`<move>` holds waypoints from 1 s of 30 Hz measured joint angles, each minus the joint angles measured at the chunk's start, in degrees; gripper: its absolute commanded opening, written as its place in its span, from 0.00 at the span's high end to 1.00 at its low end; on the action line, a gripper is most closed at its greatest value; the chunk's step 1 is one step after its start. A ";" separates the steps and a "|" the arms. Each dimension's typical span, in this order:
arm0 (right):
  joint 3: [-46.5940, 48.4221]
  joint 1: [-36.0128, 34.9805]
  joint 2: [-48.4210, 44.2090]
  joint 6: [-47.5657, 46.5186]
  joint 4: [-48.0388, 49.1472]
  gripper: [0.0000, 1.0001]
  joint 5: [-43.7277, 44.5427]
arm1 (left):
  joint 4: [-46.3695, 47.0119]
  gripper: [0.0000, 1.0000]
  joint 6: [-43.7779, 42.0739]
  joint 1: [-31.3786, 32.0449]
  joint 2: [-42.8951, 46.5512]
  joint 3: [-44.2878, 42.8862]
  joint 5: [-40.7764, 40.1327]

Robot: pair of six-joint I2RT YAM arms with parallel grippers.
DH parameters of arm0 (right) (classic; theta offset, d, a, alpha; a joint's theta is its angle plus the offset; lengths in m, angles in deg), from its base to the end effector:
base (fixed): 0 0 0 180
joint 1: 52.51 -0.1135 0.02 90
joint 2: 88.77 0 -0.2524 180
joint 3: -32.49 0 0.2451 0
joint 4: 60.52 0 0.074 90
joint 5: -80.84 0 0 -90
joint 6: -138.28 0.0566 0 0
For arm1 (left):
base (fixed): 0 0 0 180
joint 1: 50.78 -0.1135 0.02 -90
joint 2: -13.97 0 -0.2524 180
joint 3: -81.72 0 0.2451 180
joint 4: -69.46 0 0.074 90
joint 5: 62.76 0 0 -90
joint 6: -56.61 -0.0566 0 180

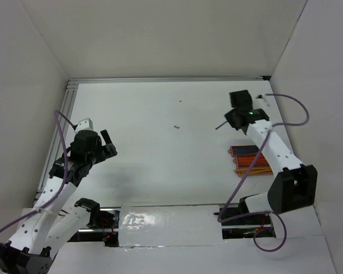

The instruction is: Sort the eating utensils into containers

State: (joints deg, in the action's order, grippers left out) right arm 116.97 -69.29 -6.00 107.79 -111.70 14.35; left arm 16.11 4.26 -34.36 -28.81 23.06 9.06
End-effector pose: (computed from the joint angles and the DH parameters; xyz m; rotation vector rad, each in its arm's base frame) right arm 0.3081 0.0693 0.2755 1.0199 2.1137 0.1507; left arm 0.1699 -0.0317 0.2743 -0.5723 2.1167 -0.1788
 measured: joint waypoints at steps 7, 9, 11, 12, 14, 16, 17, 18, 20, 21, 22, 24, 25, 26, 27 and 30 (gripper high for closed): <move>-11.78 18.86 -7.10 7.41 -3.63 1.00 -1.29 | 0.63 0.00 -0.15 0.00 -0.68 0.00 0.00; -13.86 20.98 -7.34 8.94 -4.46 1.00 -1.29 | 0.92 0.00 -0.22 0.00 -0.63 0.02 0.00; -15.15 22.10 -7.45 9.99 -4.44 1.00 -1.31 | 1.36 0.00 -0.39 0.00 -0.55 0.04 0.00; -15.65 22.58 -7.48 10.25 -4.33 1.00 -1.38 | 1.60 0.00 -0.44 0.00 -0.52 0.04 0.00; -16.11 23.43 -7.26 10.49 -4.13 1.00 -1.53 | 1.99 0.00 -0.76 0.00 -0.50 0.11 0.00; -16.15 24.65 -6.38 10.54 -3.72 1.00 -1.68 | 2.14 0.00 -1.33 0.00 -0.50 0.17 0.02; -16.15 25.24 -5.57 10.49 -3.34 1.00 -1.75 | 2.32 0.00 -1.42 0.00 -0.50 0.26 0.02; -16.15 25.66 -4.63 10.49 -3.06 1.00 -1.79 | 2.38 0.00 -1.46 0.00 -0.50 0.28 0.04; -16.20 26.12 -2.64 10.49 -2.75 1.00 -1.79 | 2.78 0.00 -1.53 0.00 -0.50 0.44 0.04; -16.31 26.18 -1.77 10.49 -2.67 1.00 -1.84 | 2.97 0.00 -1.55 0.00 -0.50 0.52 0.02; -16.44 26.18 -1.33 10.51 -2.58 1.00 -1.90 | 3.13 0.00 -1.57 0.00 -0.50 0.59 0.04; -16.79 26.18 -0.66 10.73 -2.36 1.00 -1.90 | 3.26 0.00 -1.62 0.00 -0.52 0.68 0.02; -16.96 26.18 -0.42 10.93 -2.32 1.00 -1.88 | 3.26 0.00 -1.64 0.00 -0.52 0.70 0.02; -17.14 26.16 -0.31 11.15 -2.16 1.00 -1.88 | 3.32 0.00 -1.64 0.00 -0.52 0.70 0.04; -17.33 26.16 -0.15 11.30 -1.97 1.00 -1.88 | 3.48 0.00 -1.64 0.00 -0.50 0.74 0.02; -17.46 25.92 0.68 11.80 -1.86 1.00 -1.81 | 3.67 0.00 -1.68 0.00 -0.52 0.79 0.02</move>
State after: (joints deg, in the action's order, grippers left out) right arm 99.50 -43.36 -5.33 119.59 -113.56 12.54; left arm 19.78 2.58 -34.36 -29.34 23.85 9.08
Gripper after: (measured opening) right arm 0.012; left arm 0.997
